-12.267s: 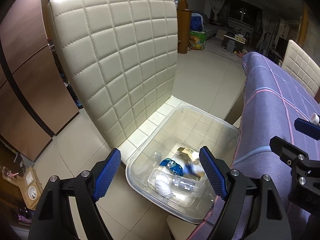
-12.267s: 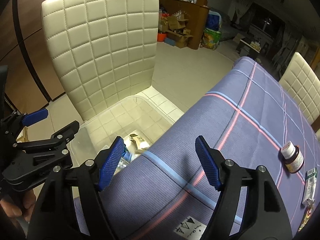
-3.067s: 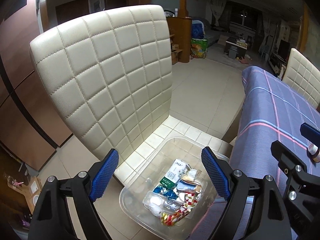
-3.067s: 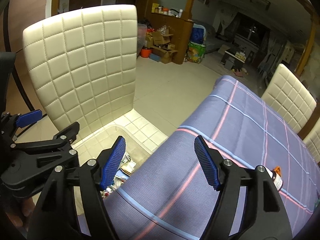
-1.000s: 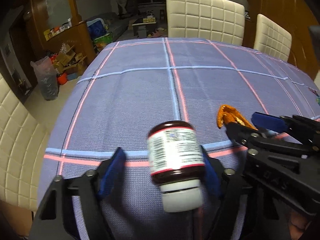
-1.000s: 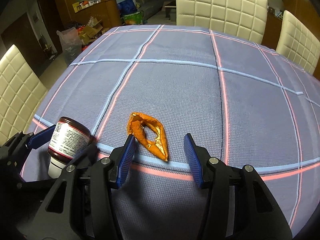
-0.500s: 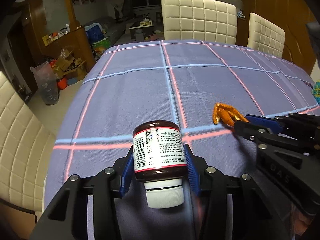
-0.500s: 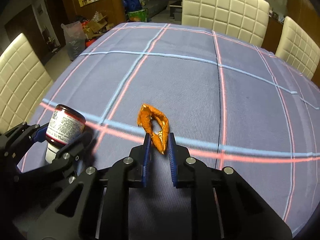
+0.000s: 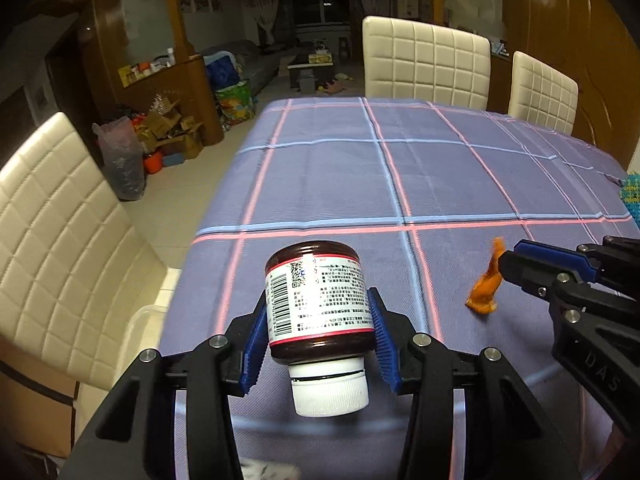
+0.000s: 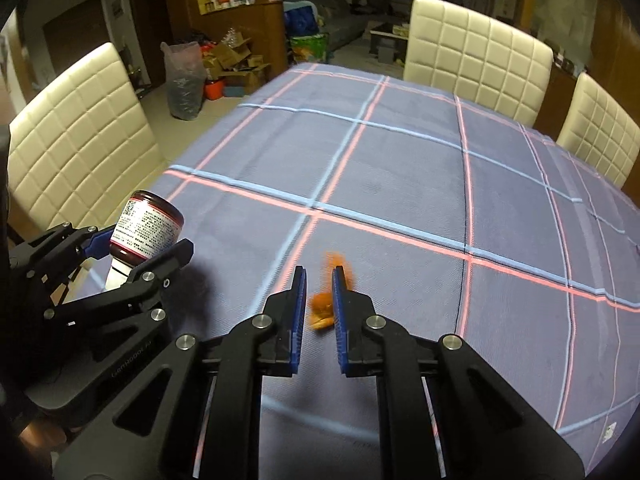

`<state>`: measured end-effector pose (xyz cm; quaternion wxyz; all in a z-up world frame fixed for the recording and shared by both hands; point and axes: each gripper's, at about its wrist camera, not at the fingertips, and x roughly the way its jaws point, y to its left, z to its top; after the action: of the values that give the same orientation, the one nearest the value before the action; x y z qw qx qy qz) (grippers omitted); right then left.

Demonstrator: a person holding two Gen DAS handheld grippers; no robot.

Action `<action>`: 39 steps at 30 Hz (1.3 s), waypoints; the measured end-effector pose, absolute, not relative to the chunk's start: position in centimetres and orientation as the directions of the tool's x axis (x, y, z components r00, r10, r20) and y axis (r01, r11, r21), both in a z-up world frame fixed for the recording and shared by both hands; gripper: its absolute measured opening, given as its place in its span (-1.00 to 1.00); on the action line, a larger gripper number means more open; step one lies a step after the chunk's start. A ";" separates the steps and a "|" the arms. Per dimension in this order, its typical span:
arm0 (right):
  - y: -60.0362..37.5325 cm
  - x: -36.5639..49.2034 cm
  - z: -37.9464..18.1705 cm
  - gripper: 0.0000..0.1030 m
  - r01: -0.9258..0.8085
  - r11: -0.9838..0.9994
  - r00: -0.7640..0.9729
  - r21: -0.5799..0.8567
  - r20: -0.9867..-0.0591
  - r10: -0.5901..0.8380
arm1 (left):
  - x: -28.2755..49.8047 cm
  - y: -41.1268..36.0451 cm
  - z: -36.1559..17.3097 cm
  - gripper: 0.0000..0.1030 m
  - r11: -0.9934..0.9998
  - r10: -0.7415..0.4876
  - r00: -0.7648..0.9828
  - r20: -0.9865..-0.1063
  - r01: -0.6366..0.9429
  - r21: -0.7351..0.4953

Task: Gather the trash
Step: 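Grasp the orange wrapper with the right tool while the left tool holds the bottle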

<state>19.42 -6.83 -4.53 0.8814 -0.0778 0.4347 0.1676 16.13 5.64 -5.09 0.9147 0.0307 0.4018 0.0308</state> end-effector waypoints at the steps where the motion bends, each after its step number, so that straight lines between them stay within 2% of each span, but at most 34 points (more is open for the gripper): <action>1: -6.6 19.0 -4.2 -0.74 -0.369 0.929 0.569 0.007 -0.789 0.232 | 15.6 5.9 -4.9 -0.13 0.996 0.085 0.679 -0.729 -0.036 0.082; 9: -4.2 15.9 -2.2 -0.83 -0.411 0.911 0.595 -0.012 -0.761 0.259 | 12.5 8.3 -3.8 -0.13 0.994 0.107 0.703 -0.703 -0.074 0.077; 15: -5.9 17.2 -1.7 -0.78 -0.355 0.935 0.597 -0.001 -0.770 0.226 | 12.1 9.2 -4.4 -0.13 0.995 0.098 0.685 -0.722 -0.084 0.056; 27: -9.0 21.0 -8.1 -0.76 -0.262 0.965 0.509 -0.017 -0.852 0.123 | 16.0 5.7 -6.6 -0.13 0.997 0.067 0.655 -0.752 -0.020 0.072; 28: -9.2 21.1 -8.3 -0.69 -0.260 0.965 0.518 -0.015 -0.846 0.126 | 16.3 5.4 -6.8 -0.13 0.997 0.065 0.653 -0.754 -0.015 0.073; 29: -9.4 21.2 -8.3 -0.43 -0.253 0.967 0.531 -0.028 -0.840 0.115 | 16.6 5.1 -6.9 -0.12 0.997 0.064 0.652 -0.756 -0.011 0.074; 30: -9.5 21.1 -8.4 0.15 -0.247 0.968 0.542 -0.042 -0.834 0.102 | 17.0 4.9 -6.9 -0.13 0.997 0.063 0.651 -0.757 -0.008 0.076; 31: -9.7 21.2 -8.3 0.51 -0.240 0.970 0.558 -0.051 -0.824 0.095 | 17.3 4.7 -7.0 -0.12 0.997 0.063 0.650 -0.757 -0.006 0.078; 32: -9.9 20.9 -8.0 0.68 -0.232 0.971 0.590 -0.055 -0.802 0.096 | 17.5 4.5 -7.1 -0.12 0.997 0.063 0.649 -0.758 -0.004 0.079; 36: -10.3 21.7 -9.4 0.27 -0.234 0.972 0.541 -0.015 -0.833 0.117 | 18.2 3.9 -7.5 -0.12 0.997 0.059 0.645 -0.762 0.003 0.080; 39: -10.5 22.3 -10.6 0.20 -0.227 0.974 0.509 -0.001 -0.853 0.117 | 18.4 3.8 -7.8 -0.13 0.997 0.057 0.637 -0.769 0.006 0.080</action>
<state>22.26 -10.52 -10.58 0.8667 -0.0562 0.4857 0.0993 18.38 3.82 -7.83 0.9040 0.0374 0.4257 0.0142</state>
